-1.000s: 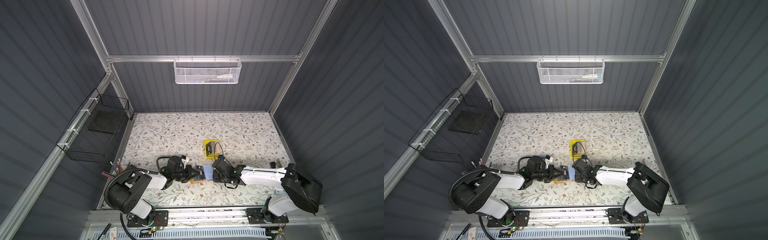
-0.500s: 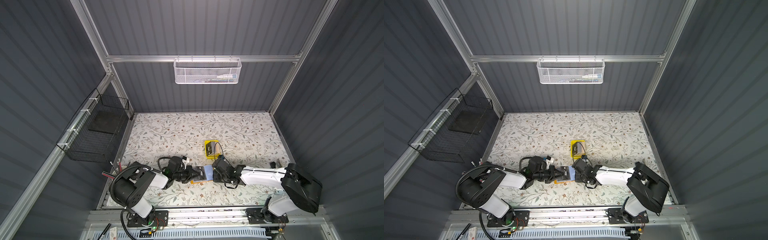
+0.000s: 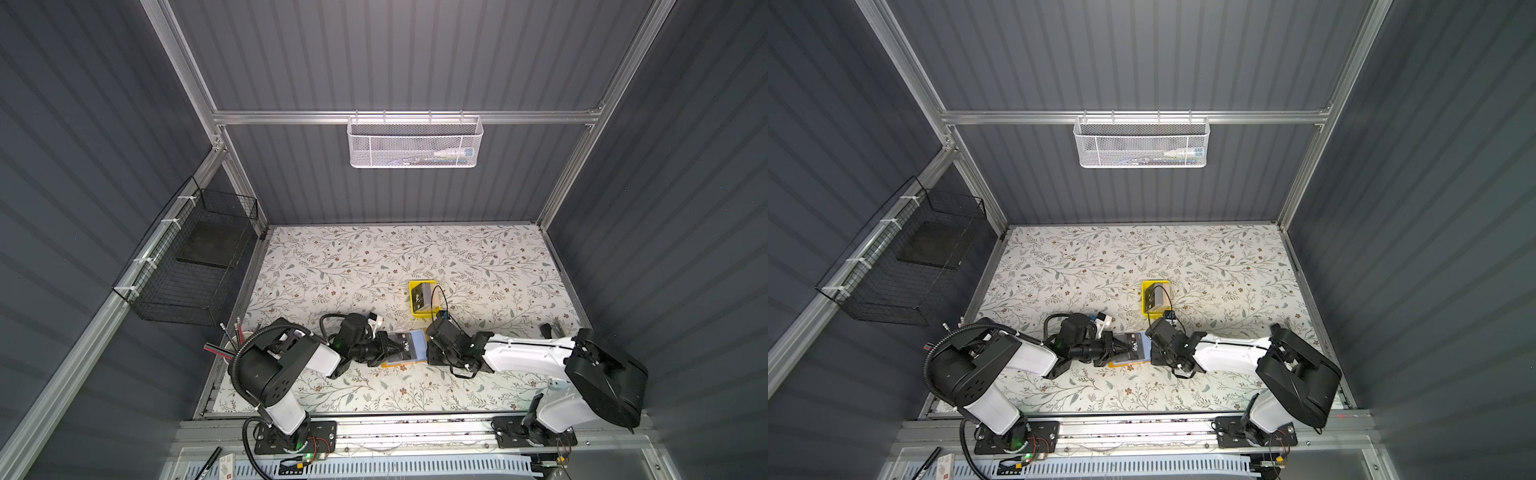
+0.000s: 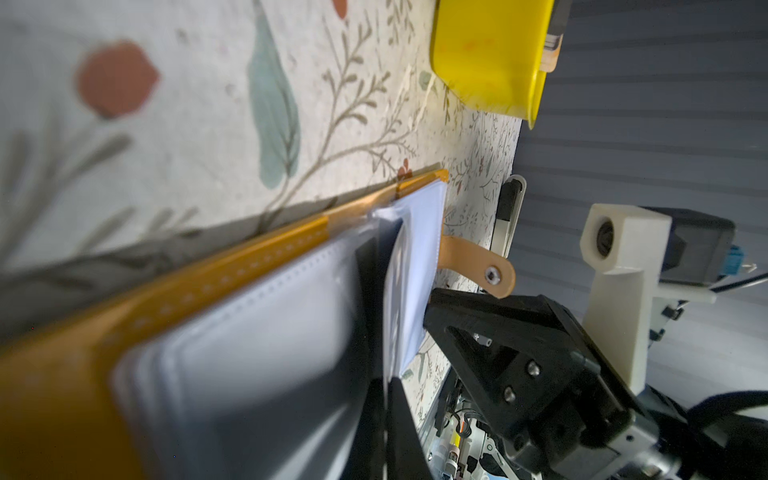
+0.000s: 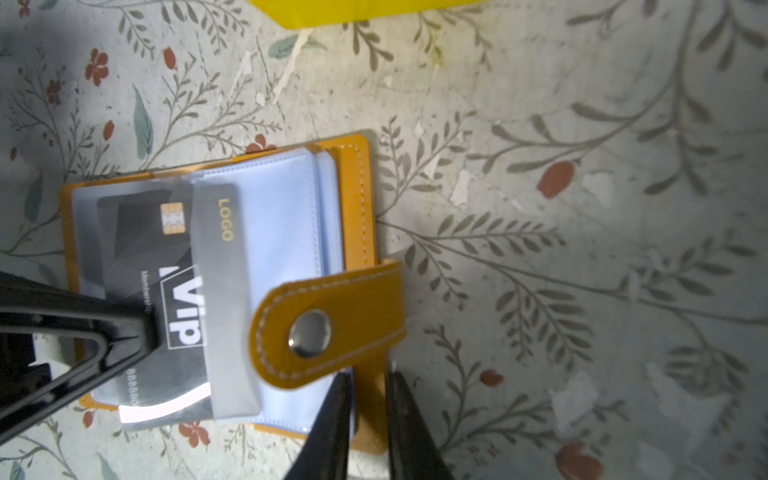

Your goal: Put the credit cards into the card holder

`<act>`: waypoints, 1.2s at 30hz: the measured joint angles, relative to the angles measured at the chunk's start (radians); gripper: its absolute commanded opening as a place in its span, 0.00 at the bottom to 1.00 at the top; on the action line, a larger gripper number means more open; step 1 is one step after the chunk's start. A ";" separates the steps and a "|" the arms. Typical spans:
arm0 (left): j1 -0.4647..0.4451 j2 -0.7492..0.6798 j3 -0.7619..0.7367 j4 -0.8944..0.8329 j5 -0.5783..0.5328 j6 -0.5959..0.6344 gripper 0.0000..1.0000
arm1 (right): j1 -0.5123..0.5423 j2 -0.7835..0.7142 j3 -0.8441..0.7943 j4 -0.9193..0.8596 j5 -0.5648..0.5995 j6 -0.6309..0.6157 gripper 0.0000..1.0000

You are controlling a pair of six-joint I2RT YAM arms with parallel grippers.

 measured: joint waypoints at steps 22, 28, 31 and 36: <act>-0.016 -0.148 0.217 -0.681 -0.180 0.181 0.16 | 0.003 -0.016 -0.025 0.035 -0.053 0.001 0.18; -0.041 -0.103 0.253 -0.690 -0.184 0.189 0.09 | 0.003 -0.016 -0.025 0.035 -0.053 0.001 0.17; -0.051 -0.085 0.269 -0.690 -0.183 0.189 0.08 | 0.003 -0.015 -0.025 0.035 -0.053 0.001 0.17; -0.066 -0.063 0.290 -0.688 -0.184 0.188 0.08 | 0.003 -0.014 -0.025 0.035 -0.053 0.001 0.16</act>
